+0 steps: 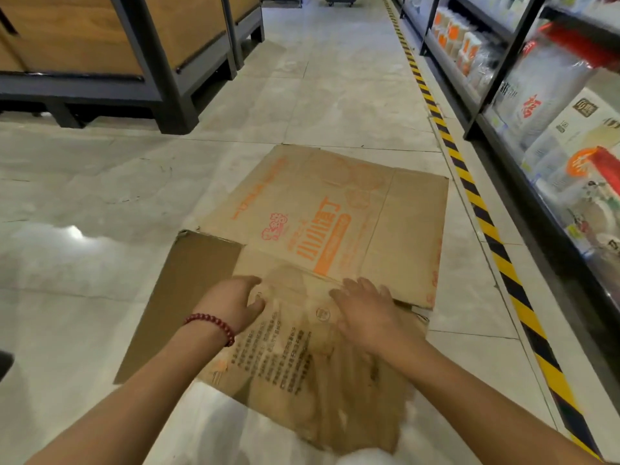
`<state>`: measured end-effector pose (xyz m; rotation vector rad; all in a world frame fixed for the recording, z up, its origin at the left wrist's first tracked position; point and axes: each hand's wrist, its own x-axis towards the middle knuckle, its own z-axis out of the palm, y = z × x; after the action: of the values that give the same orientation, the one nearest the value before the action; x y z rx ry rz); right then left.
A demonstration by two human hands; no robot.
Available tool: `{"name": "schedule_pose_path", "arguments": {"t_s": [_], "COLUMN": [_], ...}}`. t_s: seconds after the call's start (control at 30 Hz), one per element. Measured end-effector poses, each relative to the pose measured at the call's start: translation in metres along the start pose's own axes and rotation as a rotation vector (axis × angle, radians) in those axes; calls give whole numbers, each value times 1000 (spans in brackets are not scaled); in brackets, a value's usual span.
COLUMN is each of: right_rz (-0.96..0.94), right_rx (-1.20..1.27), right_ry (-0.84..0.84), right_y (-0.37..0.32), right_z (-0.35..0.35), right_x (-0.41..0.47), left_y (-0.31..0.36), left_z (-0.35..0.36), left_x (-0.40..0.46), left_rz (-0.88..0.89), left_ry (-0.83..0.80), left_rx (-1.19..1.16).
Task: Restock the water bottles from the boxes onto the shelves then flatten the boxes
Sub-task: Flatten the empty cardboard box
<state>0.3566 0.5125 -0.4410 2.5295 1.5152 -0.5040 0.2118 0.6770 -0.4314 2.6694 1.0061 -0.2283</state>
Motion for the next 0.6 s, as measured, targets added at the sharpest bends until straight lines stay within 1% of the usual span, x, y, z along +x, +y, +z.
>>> {"name": "schedule_pose_path", "arguments": {"t_s": [0.13,0.23,0.33,0.47,0.6], "right_rz": [80,165,237,364,525], "right_rx": [67,108,144,300,379], "right_ry": [-22,-87,-150,-160,-173], "right_y": [18,32,46,58,59], "right_z": [28,51,68,95,138], "right_x": [0,2,11,24,23], "left_y": [-16,-36,-51,-65,-92], "left_z": [19,36,61,96,125], "left_x": [19,37,53,72,87], "left_rz": [16,19,-3,-15,-135], "left_ry": [-93,-166,-222,-260,-274], "left_rx": [96,186,218,205,131]}}
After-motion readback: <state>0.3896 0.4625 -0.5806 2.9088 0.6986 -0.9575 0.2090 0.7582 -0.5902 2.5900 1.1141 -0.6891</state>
